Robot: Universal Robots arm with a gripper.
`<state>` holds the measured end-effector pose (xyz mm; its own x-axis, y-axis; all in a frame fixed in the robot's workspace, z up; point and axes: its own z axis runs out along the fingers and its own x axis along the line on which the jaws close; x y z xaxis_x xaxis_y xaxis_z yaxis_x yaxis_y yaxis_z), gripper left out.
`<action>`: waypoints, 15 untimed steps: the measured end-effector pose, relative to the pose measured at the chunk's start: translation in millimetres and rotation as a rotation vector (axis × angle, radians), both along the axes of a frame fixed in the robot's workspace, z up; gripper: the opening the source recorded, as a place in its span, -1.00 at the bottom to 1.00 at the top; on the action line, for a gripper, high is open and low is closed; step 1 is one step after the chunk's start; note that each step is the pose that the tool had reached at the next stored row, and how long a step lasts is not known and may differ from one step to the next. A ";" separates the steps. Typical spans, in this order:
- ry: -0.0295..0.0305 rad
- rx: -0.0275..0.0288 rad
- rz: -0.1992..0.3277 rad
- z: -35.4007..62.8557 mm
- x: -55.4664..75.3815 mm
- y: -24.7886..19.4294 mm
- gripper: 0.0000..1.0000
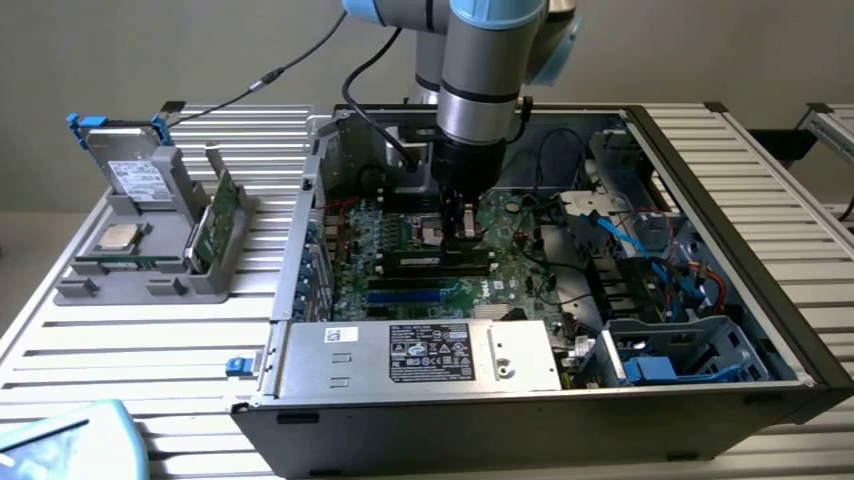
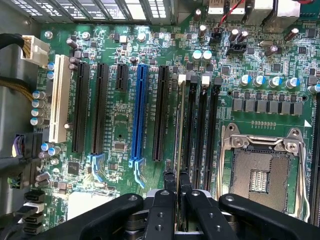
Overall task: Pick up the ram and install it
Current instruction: 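Insert the ram into the slot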
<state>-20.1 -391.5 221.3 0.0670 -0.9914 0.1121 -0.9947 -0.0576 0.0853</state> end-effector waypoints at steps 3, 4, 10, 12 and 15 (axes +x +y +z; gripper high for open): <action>0.0005 0.0000 0.000 -0.1 0.1 0.0 -0.73; 0.0007 0.0000 0.000 -0.2 0.0 0.0 -0.73; 0.0012 0.0000 0.000 -0.5 0.6 0.0 -0.73; 0.0012 0.0001 -0.001 -0.5 0.8 0.1 -0.73; 0.0017 0.0001 -0.003 -0.5 0.9 0.1 -0.73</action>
